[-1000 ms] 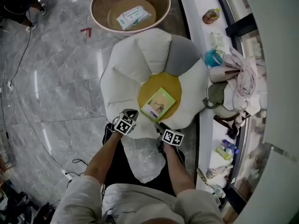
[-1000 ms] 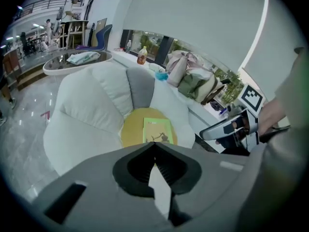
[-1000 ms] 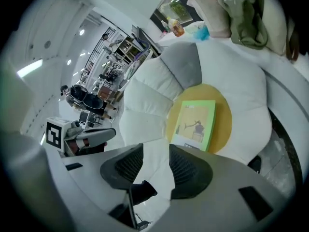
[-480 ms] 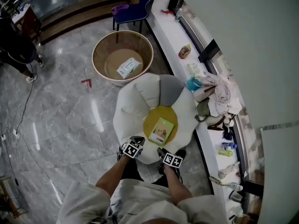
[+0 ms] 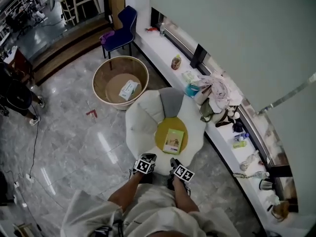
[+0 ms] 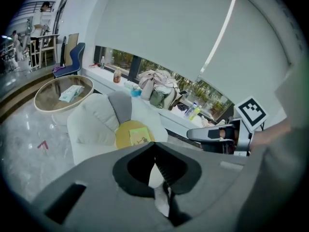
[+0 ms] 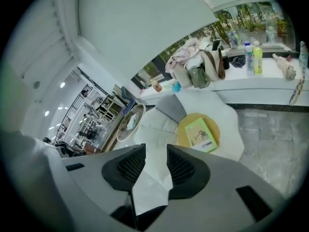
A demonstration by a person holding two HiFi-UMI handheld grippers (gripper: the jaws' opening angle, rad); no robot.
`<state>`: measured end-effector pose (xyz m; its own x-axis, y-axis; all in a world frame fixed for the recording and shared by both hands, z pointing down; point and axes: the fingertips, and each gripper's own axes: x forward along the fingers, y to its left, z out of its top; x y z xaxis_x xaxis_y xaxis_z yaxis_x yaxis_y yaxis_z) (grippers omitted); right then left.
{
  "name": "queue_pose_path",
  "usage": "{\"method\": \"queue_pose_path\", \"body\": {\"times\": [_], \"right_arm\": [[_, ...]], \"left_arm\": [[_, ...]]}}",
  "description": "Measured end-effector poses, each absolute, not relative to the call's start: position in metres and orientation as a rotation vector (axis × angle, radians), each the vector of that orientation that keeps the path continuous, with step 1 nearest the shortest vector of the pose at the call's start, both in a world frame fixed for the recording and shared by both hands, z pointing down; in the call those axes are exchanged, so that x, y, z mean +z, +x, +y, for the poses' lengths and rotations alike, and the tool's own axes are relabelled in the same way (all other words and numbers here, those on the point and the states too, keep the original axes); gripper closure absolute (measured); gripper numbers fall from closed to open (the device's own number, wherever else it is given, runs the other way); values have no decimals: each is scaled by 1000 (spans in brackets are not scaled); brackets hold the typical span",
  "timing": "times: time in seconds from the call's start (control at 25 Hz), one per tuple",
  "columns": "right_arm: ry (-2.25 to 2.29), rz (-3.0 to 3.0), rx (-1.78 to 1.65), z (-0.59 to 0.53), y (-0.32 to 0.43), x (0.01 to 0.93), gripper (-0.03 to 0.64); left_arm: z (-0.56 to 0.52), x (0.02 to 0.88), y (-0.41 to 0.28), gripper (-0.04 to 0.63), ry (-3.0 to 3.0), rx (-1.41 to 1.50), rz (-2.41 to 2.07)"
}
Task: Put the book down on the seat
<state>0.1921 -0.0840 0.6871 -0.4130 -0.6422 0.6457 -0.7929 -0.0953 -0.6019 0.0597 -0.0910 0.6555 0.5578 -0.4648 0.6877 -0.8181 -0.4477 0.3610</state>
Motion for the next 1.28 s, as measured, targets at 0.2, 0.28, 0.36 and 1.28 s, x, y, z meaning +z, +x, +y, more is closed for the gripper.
{"method": "queue_pose_path", "body": {"times": [0.2, 0.28, 0.36, 1.28], "right_arm": [[1439, -2153, 1379, -77, 195, 645, 516], [1371, -2225, 1298, -72, 197, 629, 545], [1334, -2289, 1226, -64, 204, 614, 598], [1228, -2384, 907, 34, 249, 596, 611]], "left_arm": [[-72, 613, 89, 587, 2103, 566, -1103], [-55, 607, 104, 586, 2113, 552, -1099], [-37, 603, 121, 588, 2140, 583, -1083], [66, 599, 149, 586, 2144, 541, -1233]]}}
